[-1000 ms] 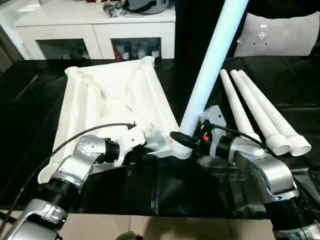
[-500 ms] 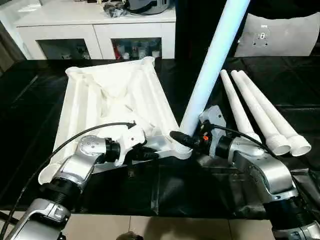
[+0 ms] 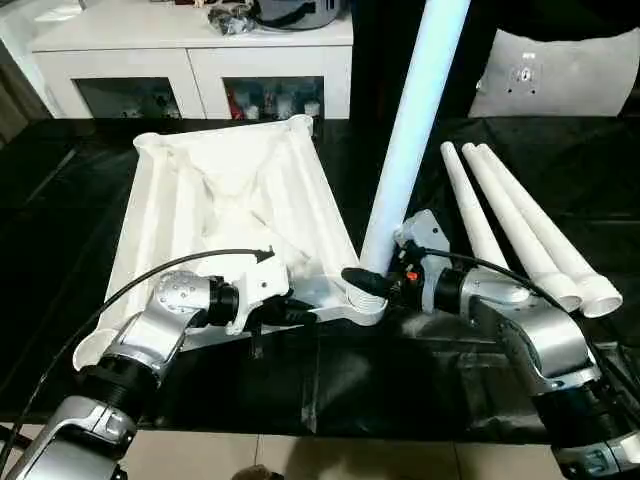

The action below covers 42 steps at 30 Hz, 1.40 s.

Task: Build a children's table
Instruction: Insert table leg to table base

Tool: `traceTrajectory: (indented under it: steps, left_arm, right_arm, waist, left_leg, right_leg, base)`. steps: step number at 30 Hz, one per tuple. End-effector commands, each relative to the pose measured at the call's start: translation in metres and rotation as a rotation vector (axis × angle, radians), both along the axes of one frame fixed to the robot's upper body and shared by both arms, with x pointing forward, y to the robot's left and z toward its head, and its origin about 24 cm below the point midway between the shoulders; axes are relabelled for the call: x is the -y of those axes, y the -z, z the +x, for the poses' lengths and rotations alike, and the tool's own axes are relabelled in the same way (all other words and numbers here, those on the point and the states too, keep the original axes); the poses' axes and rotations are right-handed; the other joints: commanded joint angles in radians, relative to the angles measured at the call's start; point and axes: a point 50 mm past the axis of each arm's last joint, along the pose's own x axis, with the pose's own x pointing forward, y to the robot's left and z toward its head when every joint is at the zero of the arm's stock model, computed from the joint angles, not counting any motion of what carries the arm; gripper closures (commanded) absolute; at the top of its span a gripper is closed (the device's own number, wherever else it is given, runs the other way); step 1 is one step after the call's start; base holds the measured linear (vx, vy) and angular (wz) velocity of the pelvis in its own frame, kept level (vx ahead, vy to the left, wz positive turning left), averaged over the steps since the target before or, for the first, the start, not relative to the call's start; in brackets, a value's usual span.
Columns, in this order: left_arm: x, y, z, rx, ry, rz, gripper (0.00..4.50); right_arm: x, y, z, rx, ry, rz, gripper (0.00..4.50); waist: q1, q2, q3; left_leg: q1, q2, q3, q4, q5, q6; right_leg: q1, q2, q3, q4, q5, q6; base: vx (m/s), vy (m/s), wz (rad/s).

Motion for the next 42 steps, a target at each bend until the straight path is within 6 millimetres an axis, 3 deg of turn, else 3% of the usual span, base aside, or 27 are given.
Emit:
traceTrajectory:
  steps: [1,2,3,6,8,9,11,12,14,15,20,21,22,23,24,29,36,37,39,42]
  left_arm:
    - [0.001,0.008,-0.007,-0.045,0.070,0.043,4.50]
    - [0.002,0.006,-0.008,-0.050,0.086,0.034,4.50]
    - [0.003,0.005,-0.008,-0.050,0.089,0.031,4.50]
    - [0.005,0.003,-0.006,-0.047,0.082,0.010,4.50]
    - [0.004,0.003,-0.005,-0.049,0.065,0.002,4.50]
    - [0.004,0.003,-0.004,-0.046,0.052,0.007,4.50]
    - [0.002,0.005,-0.002,-0.039,0.030,0.019,4.50]
    - [0.002,0.006,-0.001,-0.036,0.021,0.025,4.50]
    - [0.000,0.006,0.000,-0.034,0.007,0.025,4.50]
    - [0.000,0.006,0.000,-0.034,0.001,0.023,4.50]
    - [0.000,0.005,0.001,-0.034,-0.007,0.013,4.50]
    - [0.000,0.005,0.001,-0.033,-0.006,0.016,4.50]
    - [0.000,0.005,0.001,-0.033,-0.006,0.016,4.50]
    - [-0.001,0.005,0.002,-0.030,0.003,0.028,4.50]
    - [-0.001,0.006,0.002,-0.030,0.006,0.033,4.50]
    - [-0.002,0.006,0.002,-0.028,0.018,0.049,4.50]
    - [-0.003,0.005,0.001,-0.033,0.058,0.068,4.50]
    - [-0.004,0.003,0.002,-0.033,0.070,0.068,4.50]
    - [-0.004,0.001,0.003,-0.033,0.076,0.066,4.50]
    - [-0.003,-0.004,0.007,-0.026,0.087,0.064,4.50]
  right_arm:
    - [0.005,0.022,-0.006,-0.104,0.008,-0.061,2.57]
    - [0.006,0.023,-0.004,-0.108,0.023,-0.051,2.57]
    - [0.006,0.023,-0.004,-0.108,0.030,-0.044,2.57]
    - [0.009,0.026,-0.003,-0.123,0.066,0.006,2.57]
    - [0.011,0.031,-0.005,-0.146,0.092,0.052,2.57]
    - [0.013,0.034,-0.006,-0.152,0.107,0.063,2.57]
    - [0.016,0.040,-0.009,-0.160,0.130,0.078,2.57]
    - [0.017,0.043,-0.012,-0.160,0.144,0.093,2.57]
    - [0.019,0.048,-0.016,-0.158,0.165,0.118,2.57]
    - [0.019,0.050,-0.018,-0.156,0.173,0.128,2.57]
    - [0.022,0.059,-0.030,-0.104,0.196,0.117,2.57]
    - [0.022,0.060,-0.034,-0.080,0.176,0.081,2.57]
    - [0.022,0.060,-0.034,-0.080,0.176,0.080,2.57]
    - [0.022,0.062,-0.037,-0.050,0.137,0.012,2.57]
    - [0.021,0.063,-0.038,-0.037,0.110,-0.022,2.57]
    - [0.018,0.065,-0.042,-0.015,-0.009,-0.130,2.57]
    - [0.008,0.070,-0.046,-0.076,-0.136,-0.127,2.57]
    - [0.002,0.071,-0.048,-0.130,-0.180,-0.087,2.57]
    - [-0.001,0.071,-0.050,-0.164,-0.211,-0.063,2.57]
    - [-0.005,0.073,-0.058,-0.238,-0.284,-0.038,2.57]
  waist:
    - [0.000,-0.012,-0.053]
    - [0.000,-0.006,-0.053]
    - [-0.002,-0.011,-0.053]
    - [-0.003,-0.010,-0.053]
    - [-0.004,-0.007,-0.051]
    - [-0.002,0.001,-0.052]
    - [-0.003,-0.004,-0.050]
    - [-0.002,0.003,-0.049]
    - [-0.003,0.006,-0.047]
    - [-0.004,0.003,-0.048]
    - [-0.001,0.008,-0.052]
    - [0.000,0.012,-0.053]
    - [-0.001,0.010,-0.051]
    - [-0.002,0.016,-0.050]
    - [-0.004,0.011,-0.047]
    - [-0.005,0.012,-0.043]
    - [-0.005,0.008,-0.046]
    - [-0.005,0.022,-0.032]
    - [-0.008,0.014,-0.034]
    - [-0.009,0.015,-0.016]
  left_leg:
    - [0.024,0.039,-0.011,-0.075,-0.250,-0.016]
    - [0.025,0.039,-0.012,-0.076,-0.255,-0.019]
    - [0.024,0.039,-0.011,-0.076,-0.259,-0.021]
    - [0.024,0.039,-0.012,-0.077,-0.265,-0.022]
    - [0.026,0.040,-0.012,-0.079,-0.284,-0.025]
    - [0.026,0.039,-0.014,-0.080,-0.292,-0.030]
    - [0.029,0.040,-0.014,-0.082,-0.309,-0.032]
    - [0.031,0.040,-0.014,-0.083,-0.320,-0.035]
    - [0.034,0.041,-0.016,-0.087,-0.349,-0.043]
    - [0.036,0.042,-0.015,-0.090,-0.356,-0.043]
    - [0.035,0.043,-0.016,-0.092,-0.334,-0.035]
    - [0.034,0.042,-0.017,-0.092,-0.327,-0.033]
    - [0.033,0.042,-0.016,-0.093,-0.327,-0.032]
    - [0.033,0.040,-0.017,-0.094,-0.336,-0.033]
    - [0.034,0.040,-0.016,-0.095,-0.351,-0.036]
    - [0.039,0.041,-0.020,-0.099,-0.400,-0.038]
    - [0.038,0.041,-0.017,-0.098,-0.355,-0.019]
    - [0.036,0.040,-0.018,-0.101,-0.360,-0.017]
    - [0.037,0.039,-0.017,-0.101,-0.361,-0.013]
    - [0.038,0.040,-0.018,-0.108,-0.389,-0.011]
  right_leg:
    - [0.033,-0.065,0.031,-0.081,-0.186,-0.204]
    - [0.032,-0.065,0.031,-0.080,-0.193,-0.204]
    - [0.033,-0.065,0.031,-0.082,-0.198,-0.204]
    - [0.032,-0.066,0.031,-0.083,-0.199,-0.207]
    - [0.030,-0.065,0.031,-0.086,-0.214,-0.207]
    - [0.031,-0.066,0.030,-0.084,-0.221,-0.206]
    - [0.030,-0.065,0.030,-0.088,-0.234,-0.204]
    - [0.029,-0.065,0.030,-0.090,-0.247,-0.201]
    - [0.028,-0.067,0.030,-0.094,-0.271,-0.198]
    - [0.029,-0.067,0.030,-0.096,-0.273,-0.197]
    - [0.034,-0.067,0.029,-0.095,-0.210,-0.204]
    - [0.035,-0.067,0.028,-0.093,-0.197,-0.204]
    - [0.035,-0.066,0.028,-0.095,-0.198,-0.202]
    - [0.036,-0.067,0.028,-0.095,-0.216,-0.201]
    - [0.035,-0.066,0.028,-0.100,-0.248,-0.193]
    - [0.032,-0.068,0.031,-0.108,-0.346,-0.172]
    - [0.040,-0.069,0.033,-0.102,-0.244,-0.202]
    - [0.035,-0.067,0.032,-0.104,-0.241,-0.203]
    - [0.040,-0.065,0.032,-0.103,-0.239,-0.204]
    - [0.034,-0.065,0.032,-0.109,-0.280,-0.197]
  base:
    - [0.000,0.000,0.00]
    - [0.000,0.000,0.00]
    - [0.000,0.000,0.00]
    - [0.000,0.000,0.00]
    - [0.000,0.000,0.00]
    - [0.000,0.000,0.00]
    - [0.000,0.000,0.00]
    - [0.000,0.000,0.00]
    - [0.000,0.000,0.00]
    - [0.000,0.000,0.00]
    - [0.000,0.000,0.00]
    - [0.000,0.000,0.00]
    - [0.000,0.000,0.00]
    - [0.000,0.000,0.00]
    - [0.000,0.000,0.00]
    - [0.000,0.000,0.00]
    - [0.000,0.000,0.00]
    - [0.000,0.000,0.00]
    - [0.000,0.000,0.00]
    - [0.000,0.000,0.00]
